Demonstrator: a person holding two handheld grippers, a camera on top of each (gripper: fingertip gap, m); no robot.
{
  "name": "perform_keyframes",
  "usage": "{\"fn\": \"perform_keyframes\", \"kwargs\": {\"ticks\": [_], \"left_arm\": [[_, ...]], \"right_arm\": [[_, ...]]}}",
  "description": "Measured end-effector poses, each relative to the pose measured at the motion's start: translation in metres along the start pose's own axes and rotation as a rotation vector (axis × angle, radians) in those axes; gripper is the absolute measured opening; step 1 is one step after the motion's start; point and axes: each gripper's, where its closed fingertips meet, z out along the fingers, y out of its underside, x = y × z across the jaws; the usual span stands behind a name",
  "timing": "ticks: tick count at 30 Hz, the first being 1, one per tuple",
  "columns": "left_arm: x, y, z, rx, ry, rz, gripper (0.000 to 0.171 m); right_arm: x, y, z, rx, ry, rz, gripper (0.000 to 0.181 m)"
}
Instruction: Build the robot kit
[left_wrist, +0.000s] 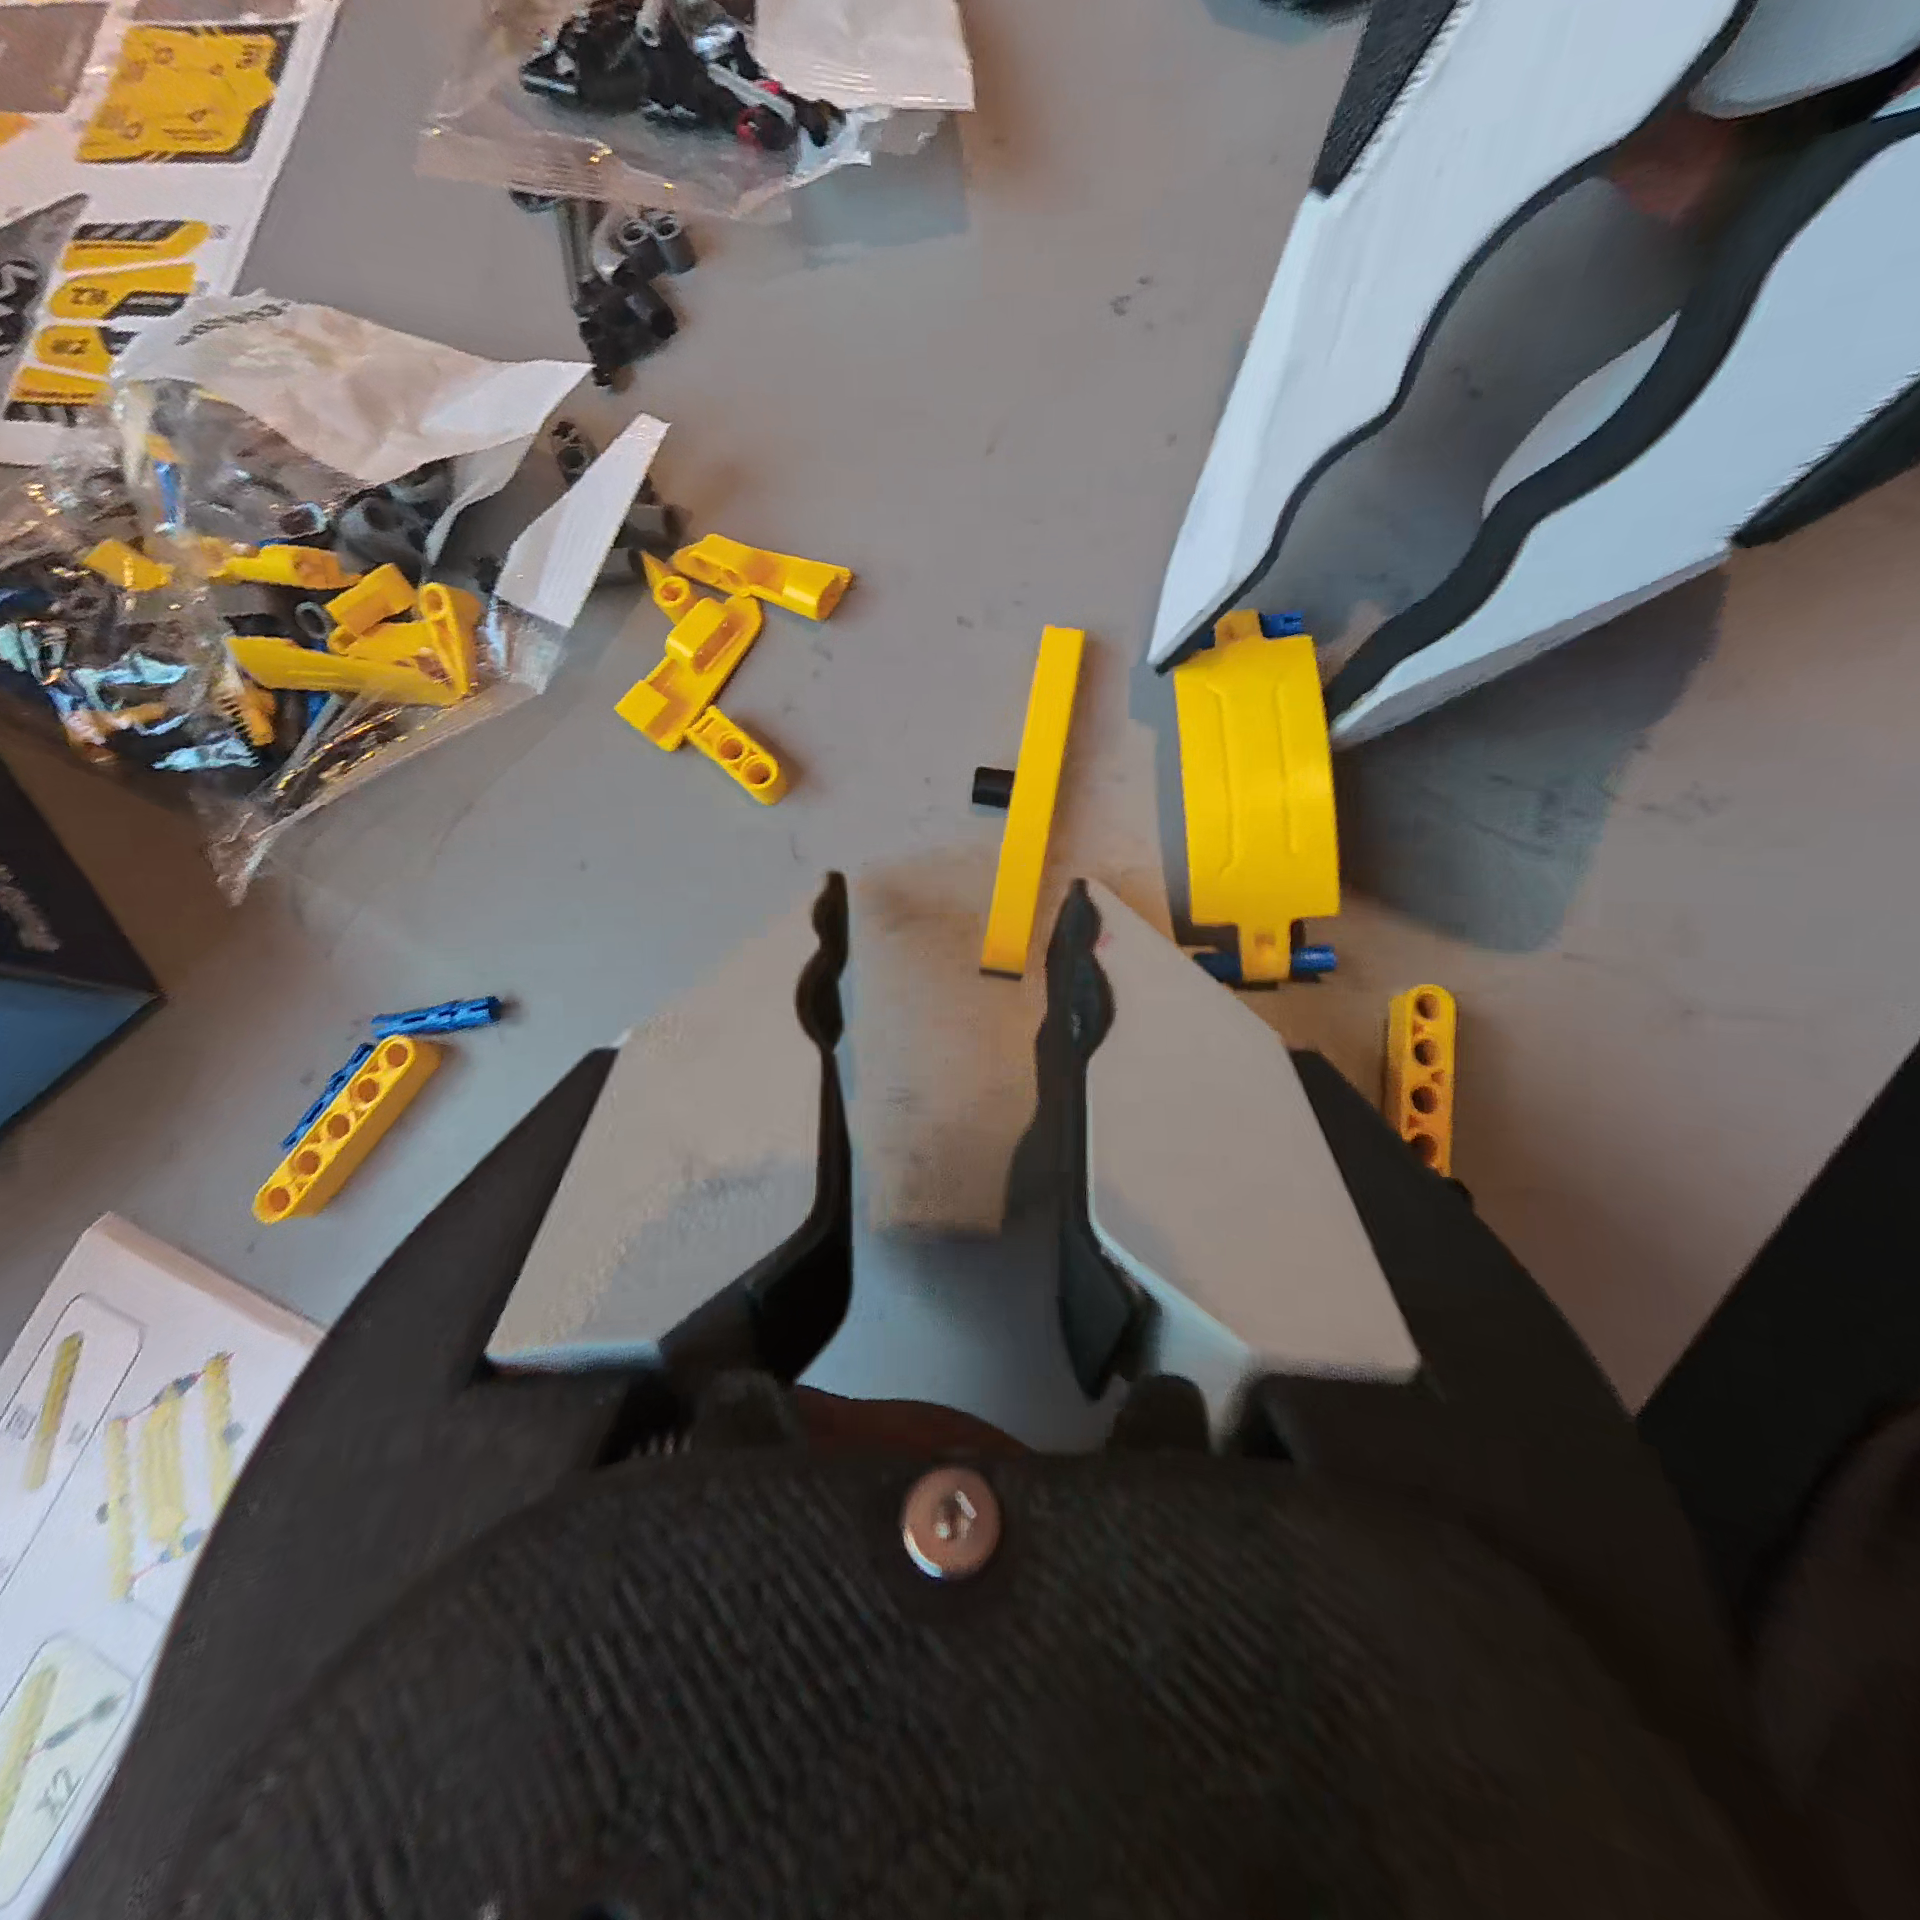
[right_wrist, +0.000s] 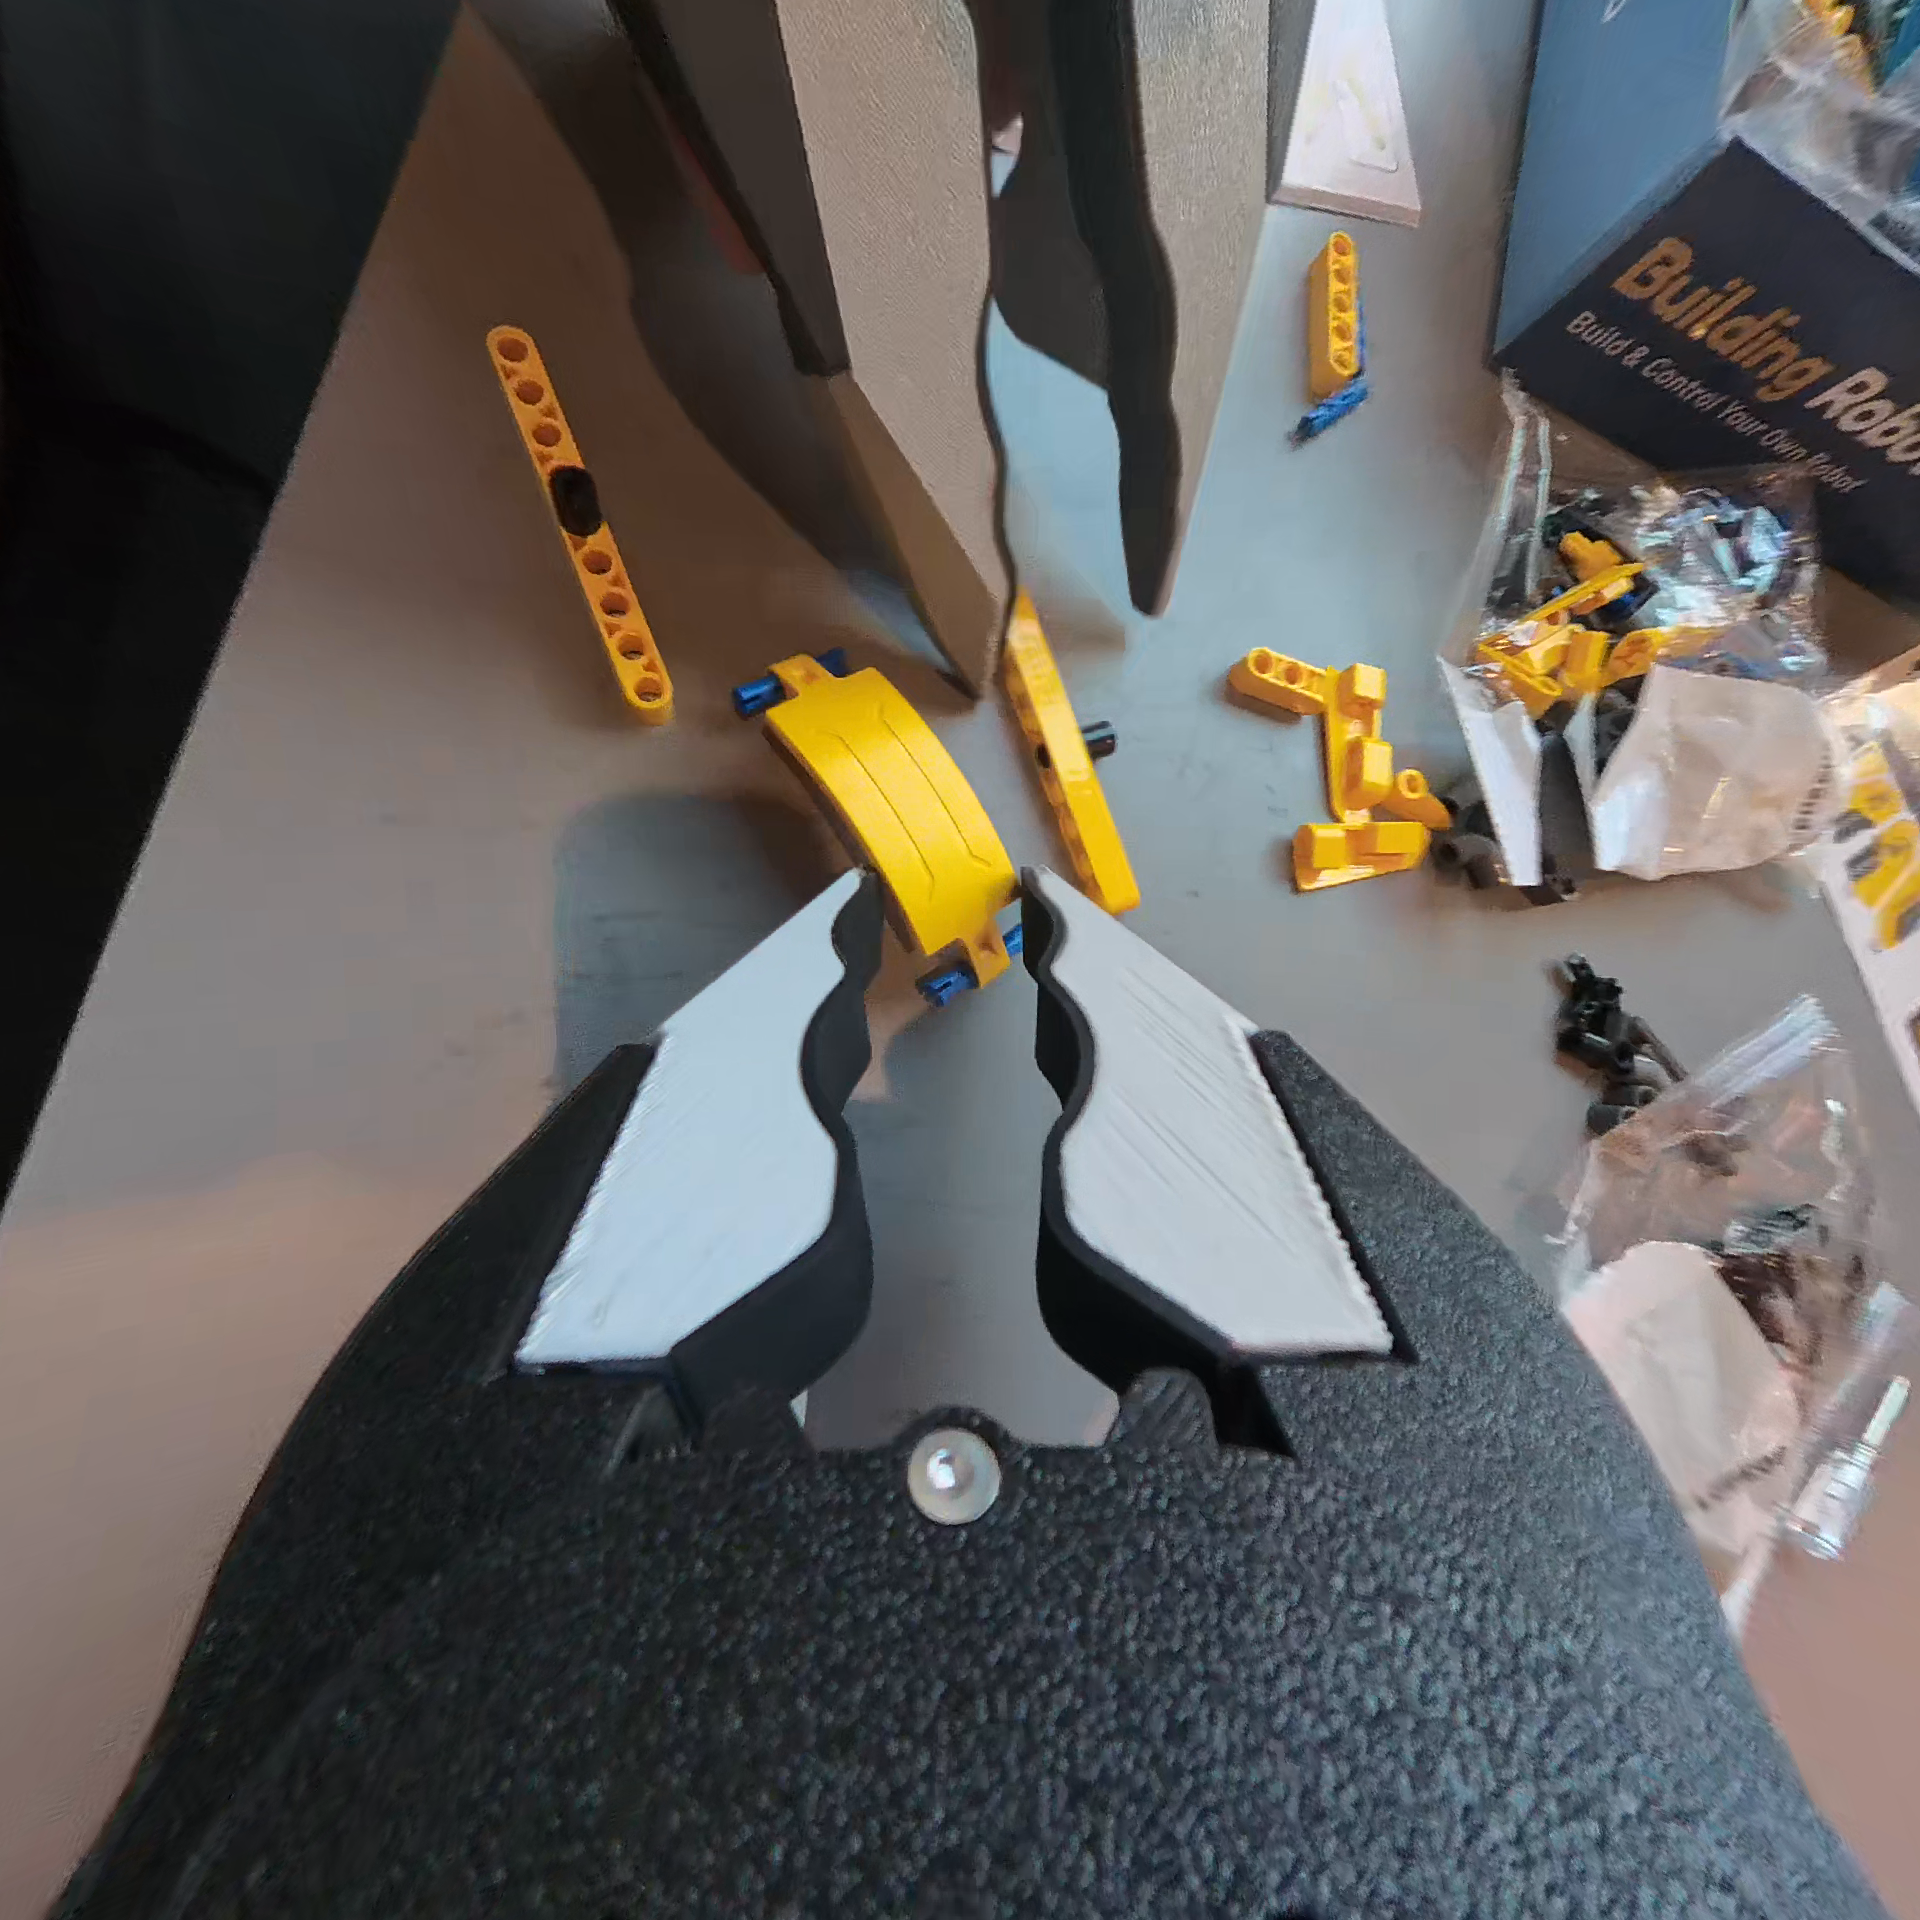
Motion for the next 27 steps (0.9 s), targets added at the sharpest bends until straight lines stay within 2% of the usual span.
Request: {"fn": "perform_keyframes", "kwargs": {"ticks": [4, 5, 8, 10, 13, 16, 18, 19, 21, 22, 25, 27], "left_arm": [[0.008, -0.011, -0.018, 0.089, 0.071, -0.023, 0.039], [0.015, -0.013, -0.022, 0.105, 0.117, -0.024, 0.038], [0.035, -0.011, -0.024, 0.097, 0.275, -0.055, 0.037], [0.034, -0.005, -0.017, 0.063, 0.283, -0.066, 0.035], [0.041, -0.006, -0.016, 0.081, 0.317, -0.055, 0.021], [0.041, -0.009, -0.017, 0.095, 0.356, -0.080, 0.027], [0.040, -0.011, -0.022, 0.107, 0.402, -0.093, 0.052], [0.034, -0.013, -0.026, 0.131, 0.403, -0.095, 0.059], [0.021, -0.022, -0.034, 0.218, 0.392, -0.137, 0.050], [0.023, -0.025, -0.038, 0.248, 0.430, -0.161, 0.050], [0.036, -0.029, -0.043, 0.271, 0.544, -0.194, 0.048], [0.034, -0.028, -0.037, 0.264, 0.527, -0.206, 0.044]], "right_arm": [[0.015, -0.009, -0.008, 0.045, 0.107, -0.048, 0.022], [0.017, -0.015, -0.011, 0.073, 0.132, -0.067, 0.007], [0.012, -0.031, -0.017, 0.153, 0.144, -0.117, 0.009], [0.009, -0.024, -0.010, 0.103, 0.138, -0.137, 0.008], [0.015, -0.021, -0.007, 0.084, 0.185, -0.156, 0.010], [0.026, -0.026, -0.012, 0.104, 0.266, -0.175, 0.013], [0.034, -0.031, -0.017, 0.123, 0.328, -0.191, 0.012], [0.036, -0.035, -0.020, 0.146, 0.349, -0.188, 0.007], [0.039, -0.042, -0.026, 0.185, 0.370, -0.177, 0.007], [0.041, -0.044, -0.029, 0.195, 0.388, -0.181, 0.007], [0.042, -0.050, -0.032, 0.223, 0.422, -0.195, 0.007], [0.041, -0.053, -0.031, 0.234, 0.426, -0.203, 0.007]]}}
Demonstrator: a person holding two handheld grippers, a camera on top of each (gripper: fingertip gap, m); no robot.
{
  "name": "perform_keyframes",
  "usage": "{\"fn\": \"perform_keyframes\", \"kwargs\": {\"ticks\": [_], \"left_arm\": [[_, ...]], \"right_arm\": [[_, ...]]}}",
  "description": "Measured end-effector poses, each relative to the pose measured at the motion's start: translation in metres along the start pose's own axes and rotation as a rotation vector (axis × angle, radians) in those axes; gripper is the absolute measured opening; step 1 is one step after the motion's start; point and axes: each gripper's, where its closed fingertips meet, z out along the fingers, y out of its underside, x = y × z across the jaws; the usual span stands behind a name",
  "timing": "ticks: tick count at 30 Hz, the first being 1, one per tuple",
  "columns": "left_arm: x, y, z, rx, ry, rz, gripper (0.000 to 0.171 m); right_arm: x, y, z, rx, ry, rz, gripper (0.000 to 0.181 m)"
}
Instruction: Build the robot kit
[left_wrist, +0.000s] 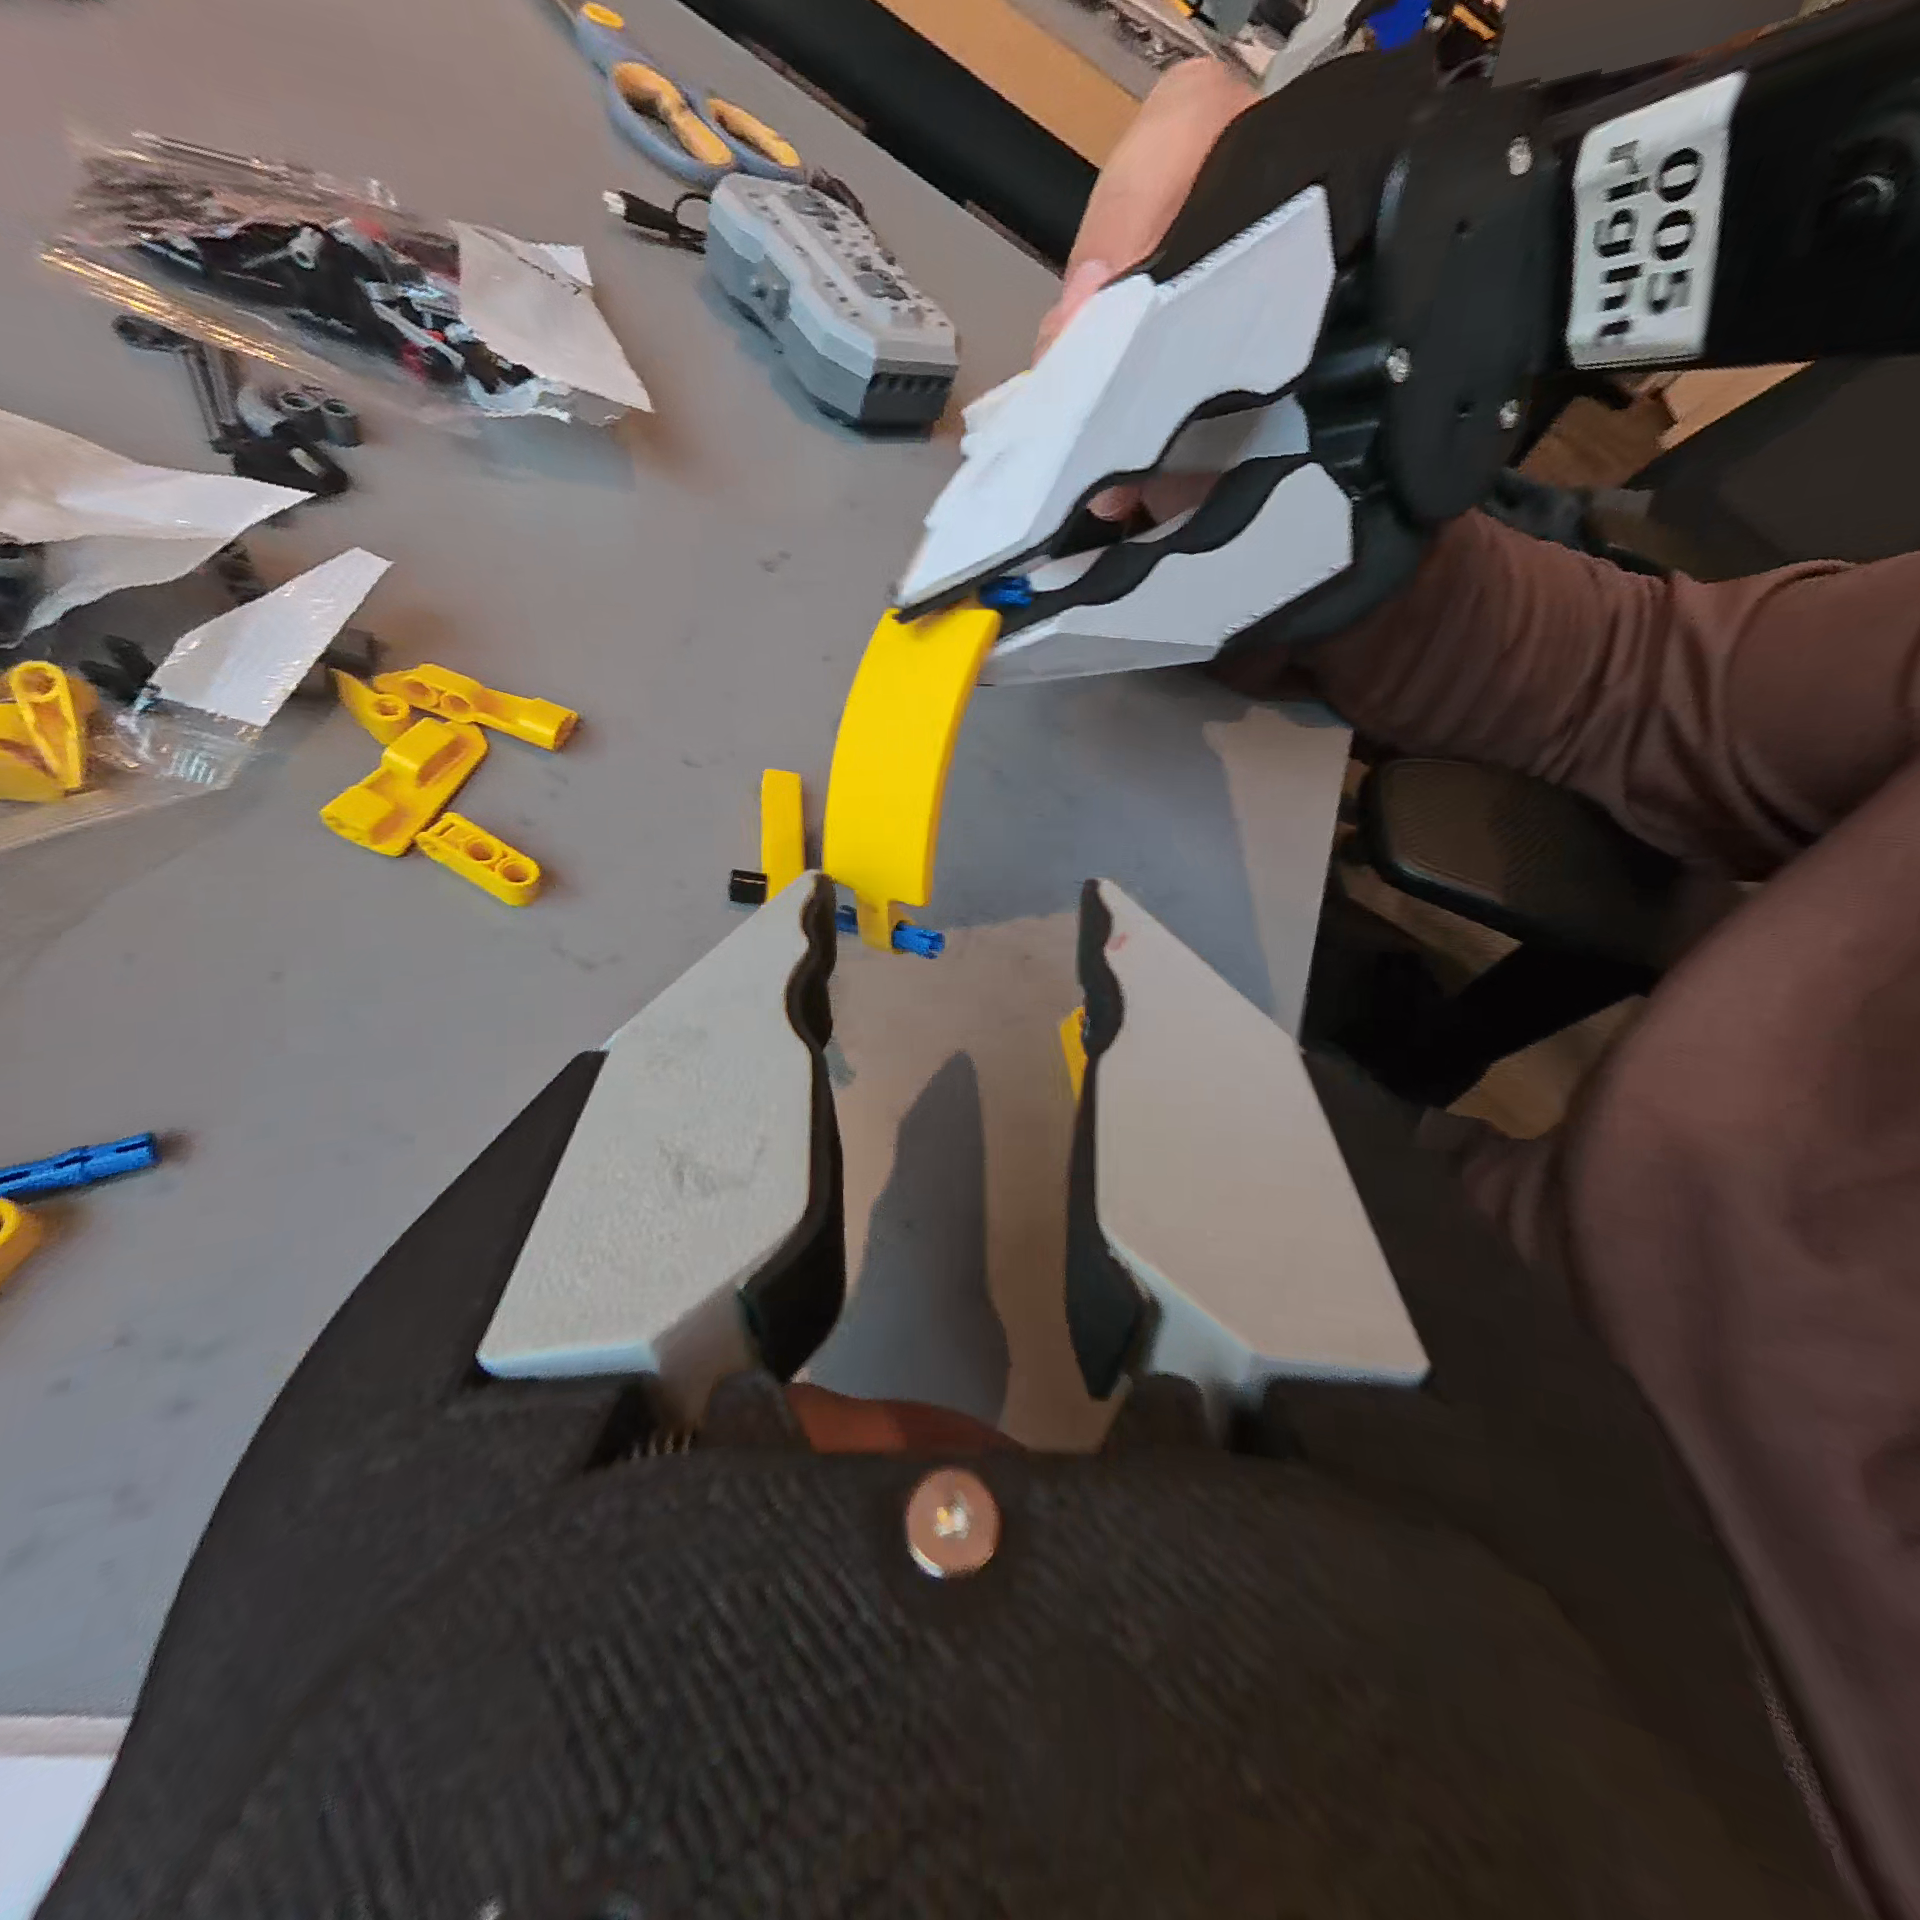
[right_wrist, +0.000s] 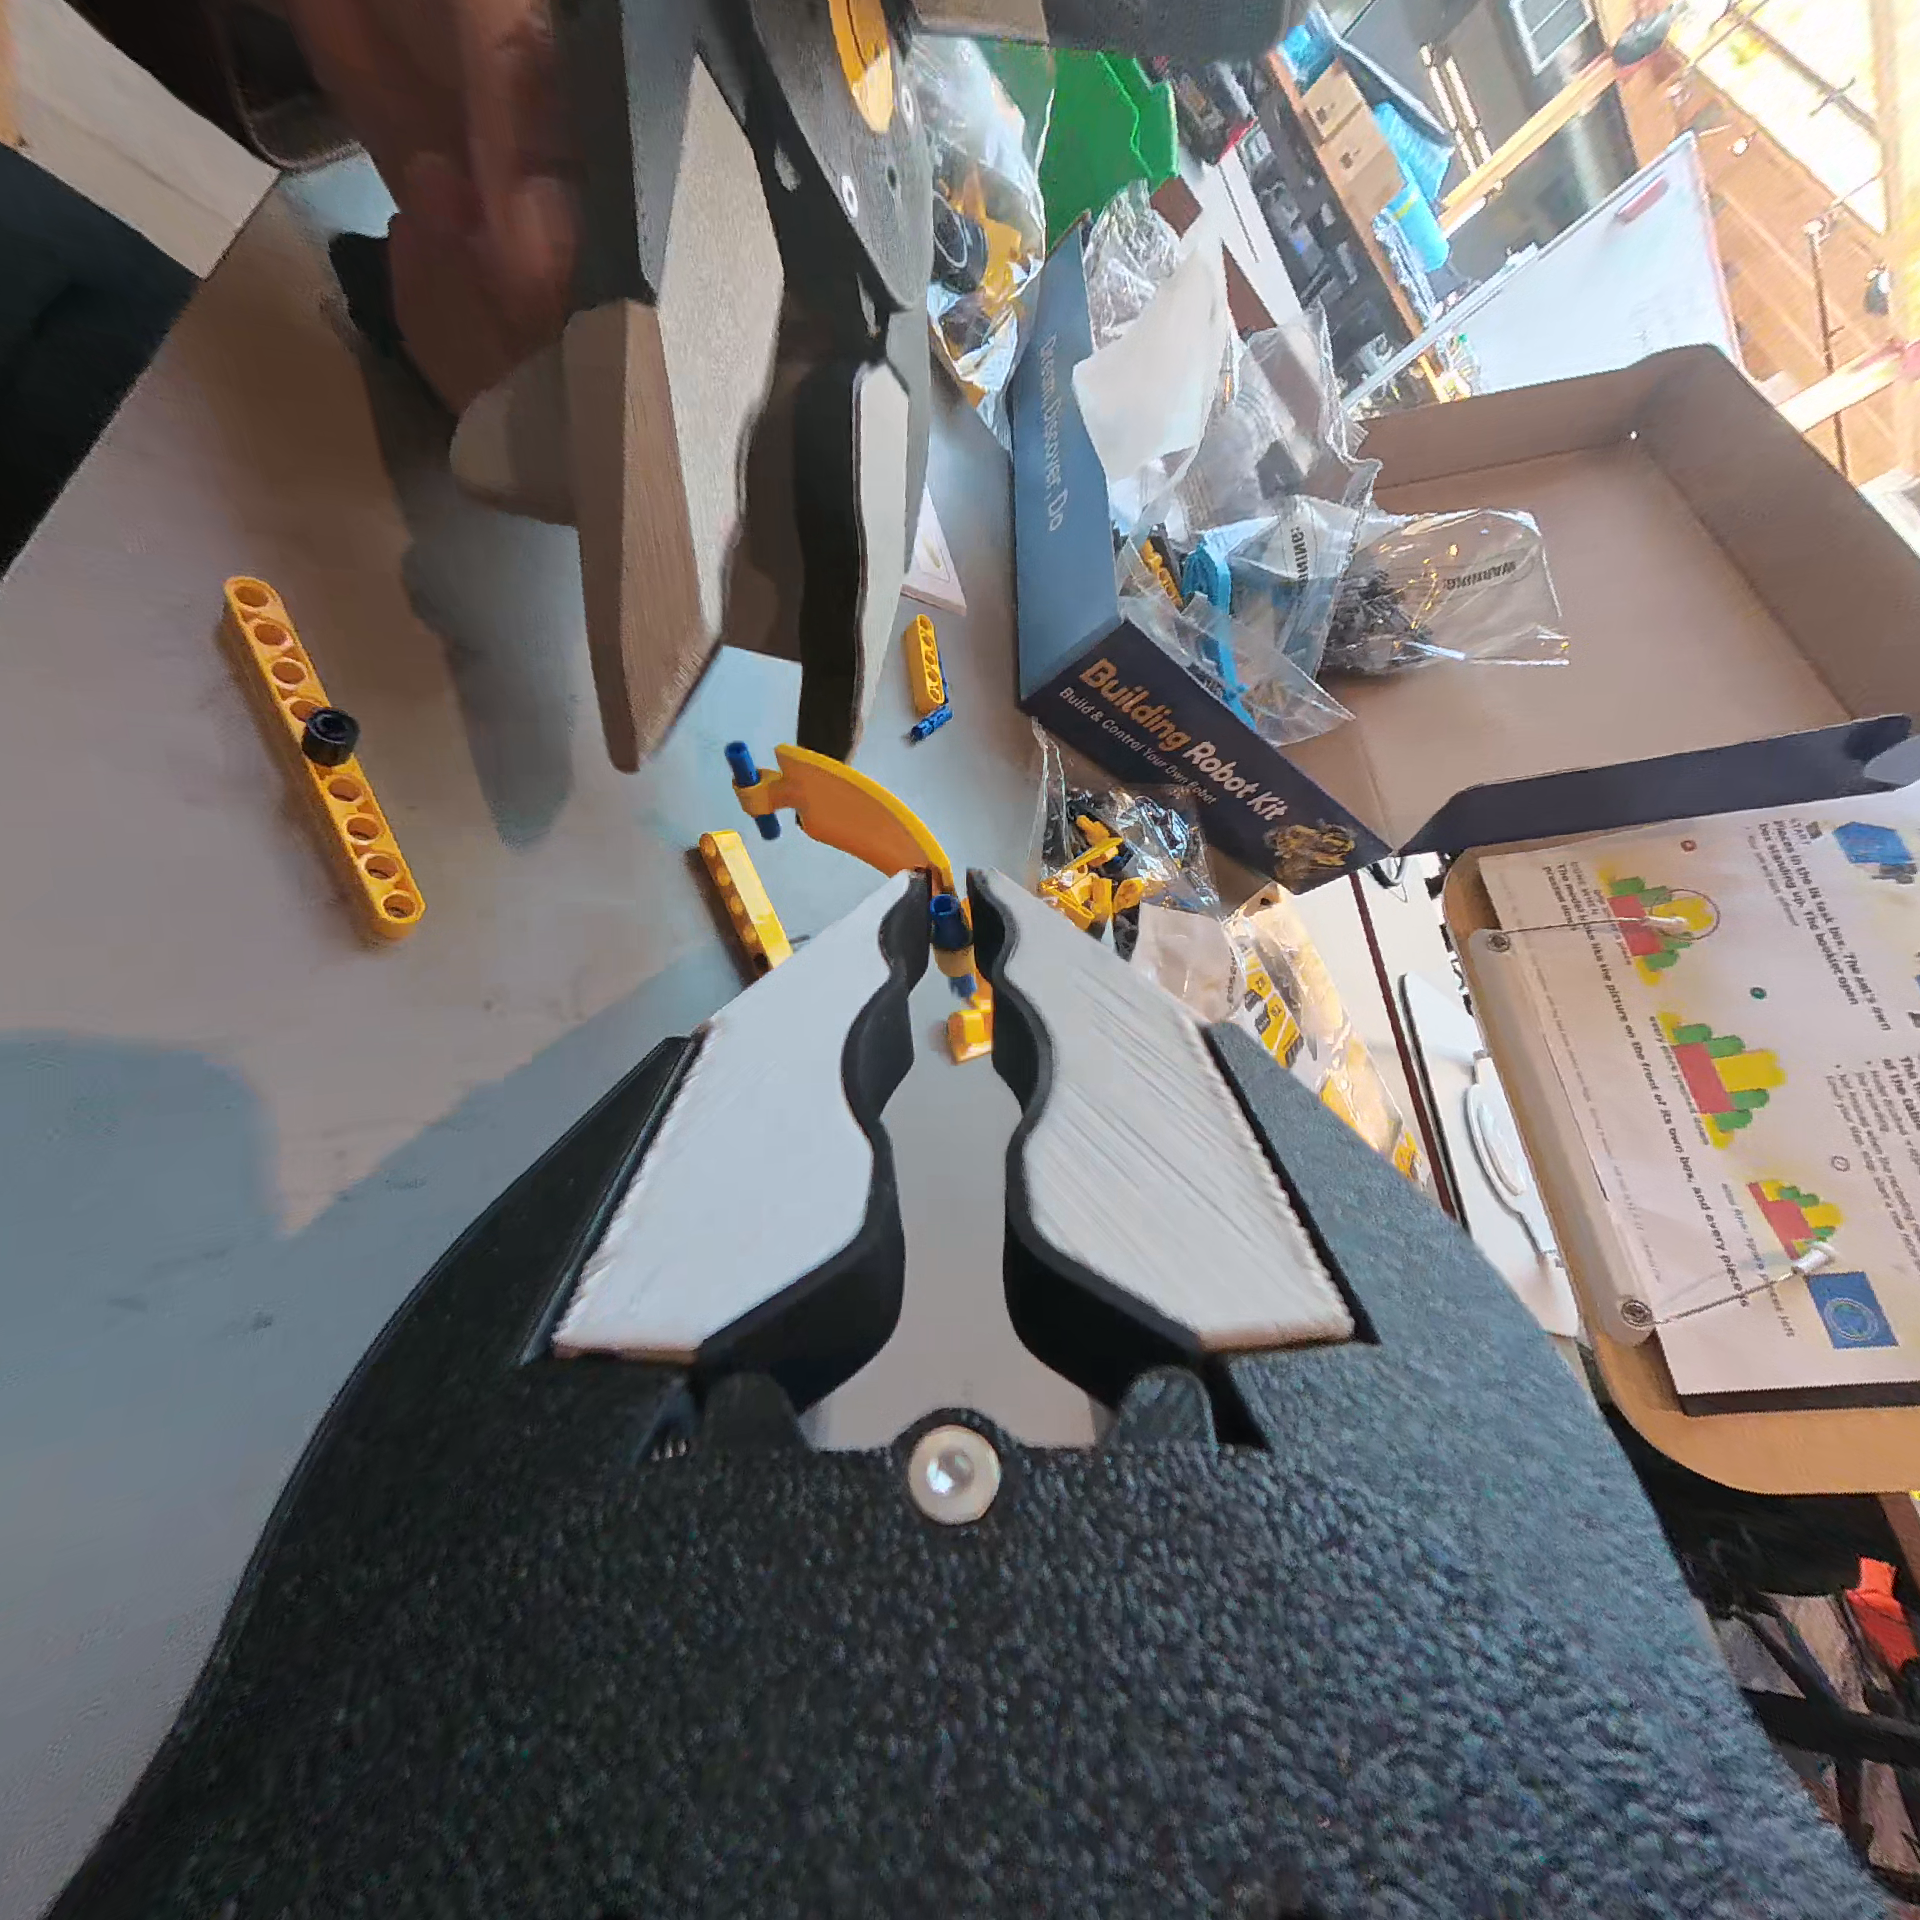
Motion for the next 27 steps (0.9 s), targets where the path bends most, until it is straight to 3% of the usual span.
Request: {"fn": "perform_keyframes", "kwargs": {"ticks": [2, 4, 6, 11, 13, 15, 21, 24, 27], "left_arm": [[-0.008, -0.002, 0.000, 0.008, -0.052, 0.005, 0.020], [-0.012, -0.010, -0.004, 0.057, -0.128, 0.097, 0.007], [-0.018, -0.010, -0.005, 0.022, -0.257, 0.227, 0.003], [-0.037, -0.024, -0.023, -0.054, -0.742, 0.768, 0.001], [-0.032, -0.027, -0.026, -0.056, -0.845, 0.994, 0.001], [-0.026, -0.029, -0.029, -0.049, -0.929, 1.190, 0.000], [-0.009, -0.037, -0.030, 0.024, -1.019, 1.445, 0.001], [-0.008, -0.039, -0.028, 0.032, -1.016, 1.454, 0.001], [-0.010, -0.031, -0.025, 0.043, -0.939, 1.348, 0.004]], "right_arm": [[0.001, 0.000, 0.000, 0.004, 0.003, 0.013, 0.008], [0.004, -0.003, -0.003, 0.035, -0.014, 0.075, 0.008], [0.001, -0.007, -0.005, 0.071, -0.064, 0.145, 0.009], [-0.012, 0.003, 0.003, 0.037, -0.212, 0.338, 0.031], [-0.015, -0.001, 0.002, 0.067, -0.316, 0.518, 0.052], [-0.013, -0.006, -0.001, 0.115, -0.393, 0.663, 0.049], [-0.024, -0.009, 0.004, 0.121, -0.508, 0.808, 0.040], [-0.032, -0.005, 0.009, 0.081, -0.496, 0.733, 0.026], [-0.031, 0.003, 0.011, 0.046, -0.423, 0.614, 0.026]]}}
